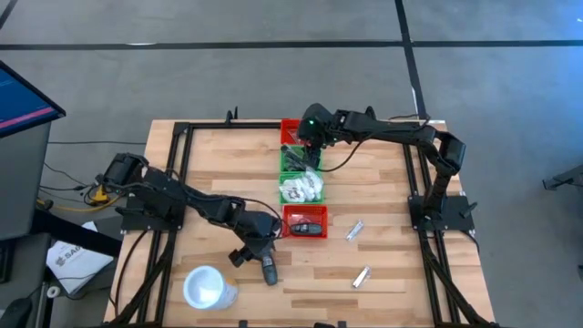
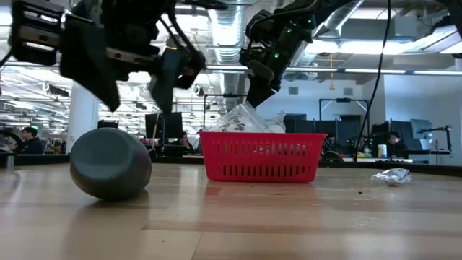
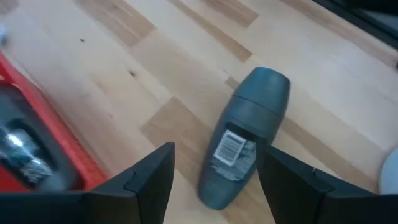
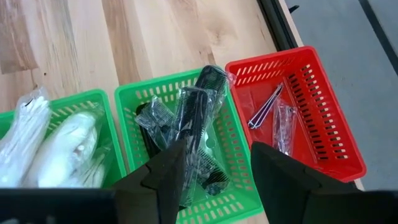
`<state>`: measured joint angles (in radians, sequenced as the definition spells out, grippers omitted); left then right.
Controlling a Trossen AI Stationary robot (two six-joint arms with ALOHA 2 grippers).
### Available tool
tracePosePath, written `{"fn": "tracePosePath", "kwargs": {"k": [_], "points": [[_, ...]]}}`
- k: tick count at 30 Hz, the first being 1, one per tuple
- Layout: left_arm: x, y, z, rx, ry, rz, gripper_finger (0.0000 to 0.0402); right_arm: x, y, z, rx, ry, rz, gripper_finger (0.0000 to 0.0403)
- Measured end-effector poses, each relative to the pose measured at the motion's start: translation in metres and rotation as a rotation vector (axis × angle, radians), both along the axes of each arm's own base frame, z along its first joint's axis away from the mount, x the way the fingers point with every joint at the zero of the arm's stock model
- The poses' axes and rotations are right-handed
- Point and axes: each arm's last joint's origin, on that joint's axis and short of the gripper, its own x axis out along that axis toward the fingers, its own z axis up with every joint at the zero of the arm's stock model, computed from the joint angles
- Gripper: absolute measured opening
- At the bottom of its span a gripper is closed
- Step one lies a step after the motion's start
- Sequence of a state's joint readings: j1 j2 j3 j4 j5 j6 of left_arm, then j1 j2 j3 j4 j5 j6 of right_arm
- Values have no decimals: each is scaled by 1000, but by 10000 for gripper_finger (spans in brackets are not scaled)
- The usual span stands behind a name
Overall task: Pick & Place Travel size toiletries
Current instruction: Put the gray deodorant into the bottom red bin
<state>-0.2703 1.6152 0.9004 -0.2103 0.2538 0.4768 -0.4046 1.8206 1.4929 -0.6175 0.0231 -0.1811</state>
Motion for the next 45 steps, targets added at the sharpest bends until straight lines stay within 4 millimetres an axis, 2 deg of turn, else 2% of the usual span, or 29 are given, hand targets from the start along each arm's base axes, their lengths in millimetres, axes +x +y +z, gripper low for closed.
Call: {"fn": "tracePosePath", "kwargs": {"k": [6,14,28,34,45], "points": [[0,-9,5,50,-18,-98,207,-2,1,-2,4,29,11,174],[-2,-20,1,71,-21,-129,200,-3,2,-3,3,49,25,171],[20,-33,-16,84,24,-163,200,-4,4,-4,7,64,32,171],[23,-41,-26,85,61,-186,200,-5,4,-4,10,80,38,174],[28,-45,-42,57,105,-189,200,-6,5,-5,15,90,38,172]]}}
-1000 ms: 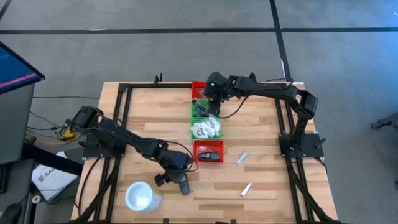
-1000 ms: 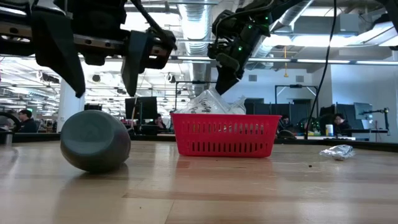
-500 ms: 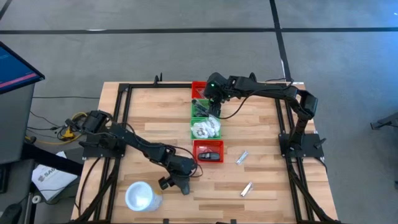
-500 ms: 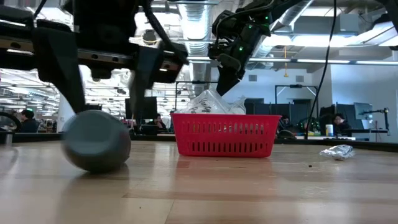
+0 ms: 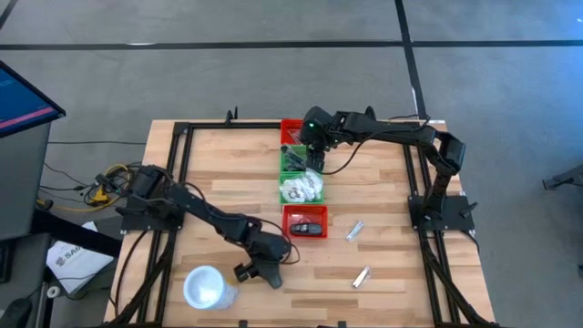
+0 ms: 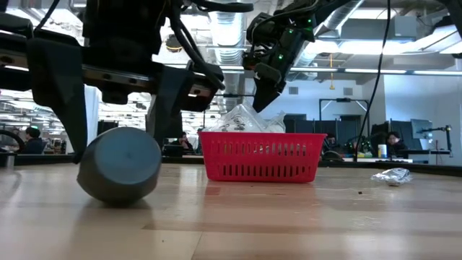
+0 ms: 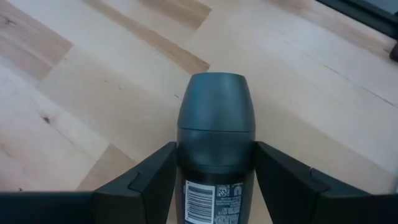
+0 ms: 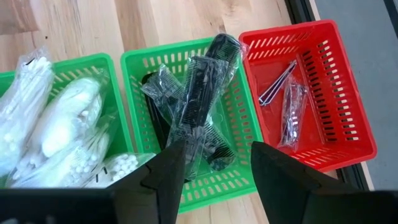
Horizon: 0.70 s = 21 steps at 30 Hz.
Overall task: Pick & Place Travel size toiletries
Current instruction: Put the gray deodorant into the bottom red bin
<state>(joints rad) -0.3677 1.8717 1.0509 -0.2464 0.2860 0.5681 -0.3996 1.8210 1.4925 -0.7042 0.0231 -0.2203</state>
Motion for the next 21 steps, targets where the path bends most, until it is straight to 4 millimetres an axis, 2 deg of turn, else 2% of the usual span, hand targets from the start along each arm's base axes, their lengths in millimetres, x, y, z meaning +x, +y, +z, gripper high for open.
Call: {"fn": "tracePosePath", "kwargs": {"k": [10,21], "points": [[4,2,-8,-50,37,43,201,0,0,0,1,2,0,171],[3,1,-3,-53,23,60,206,-1,0,0,-3,9,11,171]]}}
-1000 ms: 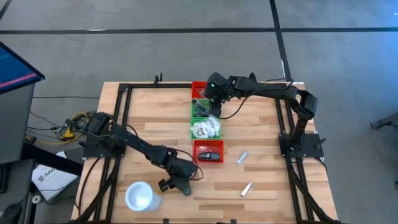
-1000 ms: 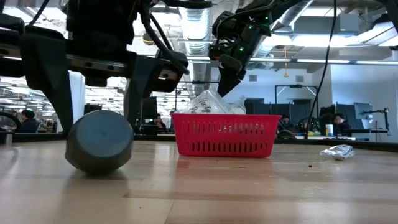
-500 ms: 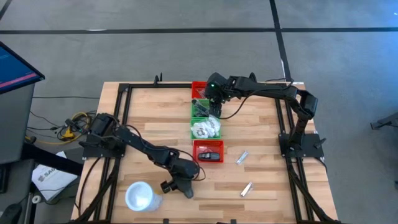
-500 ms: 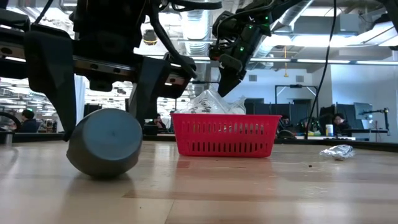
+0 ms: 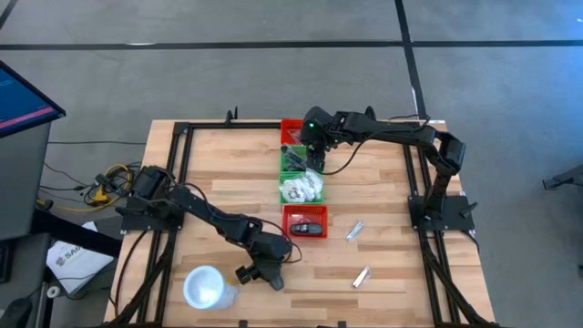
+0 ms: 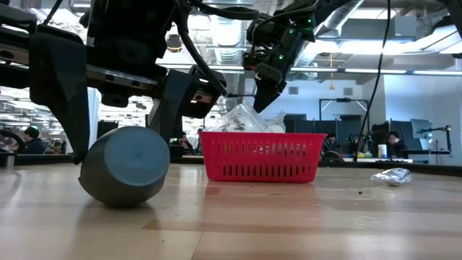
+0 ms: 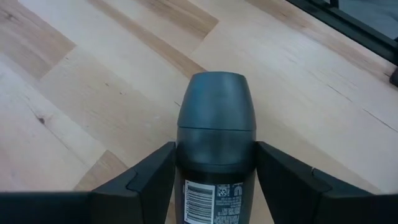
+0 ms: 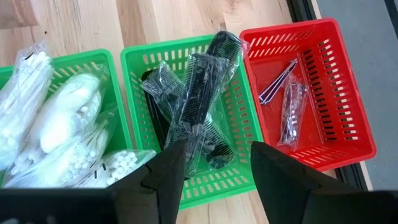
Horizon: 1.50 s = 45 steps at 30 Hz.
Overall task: Pick & Place Travel size toiletries
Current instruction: Put the gray deodorant into the bottom red bin
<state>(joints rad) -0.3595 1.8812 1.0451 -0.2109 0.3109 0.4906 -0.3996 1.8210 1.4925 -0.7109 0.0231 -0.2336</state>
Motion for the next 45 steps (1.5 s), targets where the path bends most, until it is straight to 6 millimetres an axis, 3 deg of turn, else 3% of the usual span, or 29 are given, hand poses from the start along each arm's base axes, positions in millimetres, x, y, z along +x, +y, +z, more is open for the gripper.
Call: {"fn": "tracePosePath", "kwargs": {"k": [11,14,19,28,32,37,45], "points": [[-5,1,-9,18,11,27,280,0,0,0,-1,0,2,169],[-7,1,-12,11,-4,23,266,0,0,0,-1,0,3,170],[-7,1,-13,5,-11,27,199,0,0,0,-1,0,2,167],[-7,1,-12,-4,-17,26,197,0,0,0,-1,1,2,165],[-8,2,-2,-17,-30,63,197,0,0,0,-1,1,2,164],[-11,8,26,-9,-94,141,197,0,0,0,-1,0,2,164],[-10,29,59,49,-216,423,197,-1,2,2,17,-6,-26,157]]}}
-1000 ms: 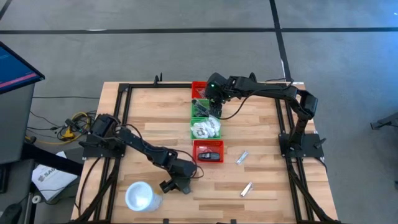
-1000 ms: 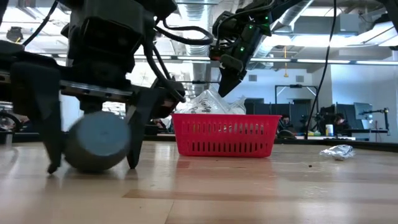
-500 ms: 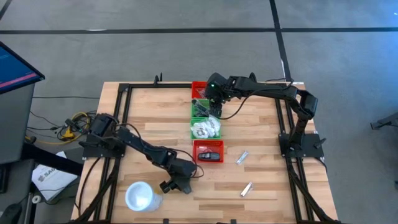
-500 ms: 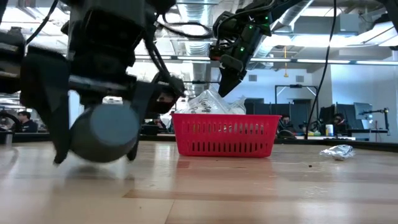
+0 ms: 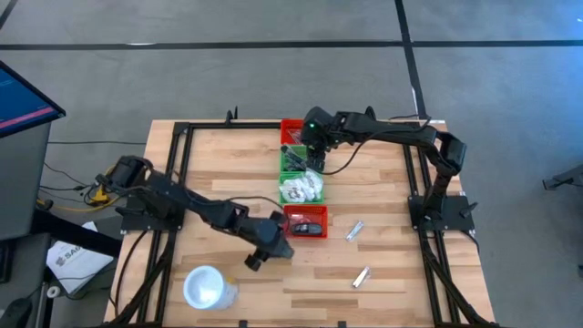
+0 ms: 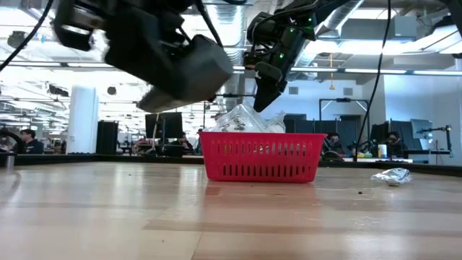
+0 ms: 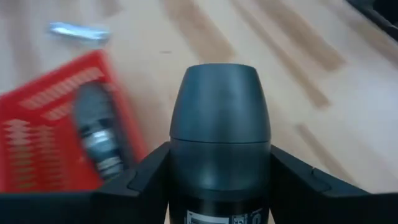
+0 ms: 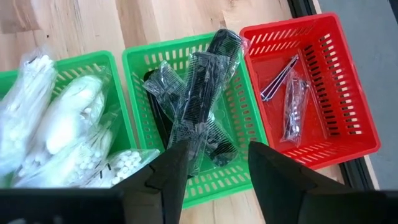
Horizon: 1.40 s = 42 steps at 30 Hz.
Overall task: Pick & Place Travel size toiletries
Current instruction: Put the gray deodorant into the bottom red bin
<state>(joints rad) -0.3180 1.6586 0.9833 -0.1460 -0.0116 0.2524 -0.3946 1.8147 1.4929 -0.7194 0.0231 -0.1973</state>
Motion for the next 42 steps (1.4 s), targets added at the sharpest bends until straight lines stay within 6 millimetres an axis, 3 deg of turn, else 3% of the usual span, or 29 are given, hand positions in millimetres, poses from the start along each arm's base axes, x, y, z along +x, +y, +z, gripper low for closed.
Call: {"fn": "tracePosePath", "kwargs": {"k": [5,12,19,29,42], "points": [[10,17,6,6,-76,90,199,-3,10,16,-15,-43,18,151],[24,47,14,-51,-185,215,202,-19,31,55,-35,-157,26,140],[36,67,12,-93,-254,301,203,-32,54,83,-40,-238,57,129],[56,69,-26,-149,-262,353,207,-43,69,96,-36,-258,78,124],[58,70,-31,-124,-275,392,217,-48,70,92,-15,-193,73,124]]}}
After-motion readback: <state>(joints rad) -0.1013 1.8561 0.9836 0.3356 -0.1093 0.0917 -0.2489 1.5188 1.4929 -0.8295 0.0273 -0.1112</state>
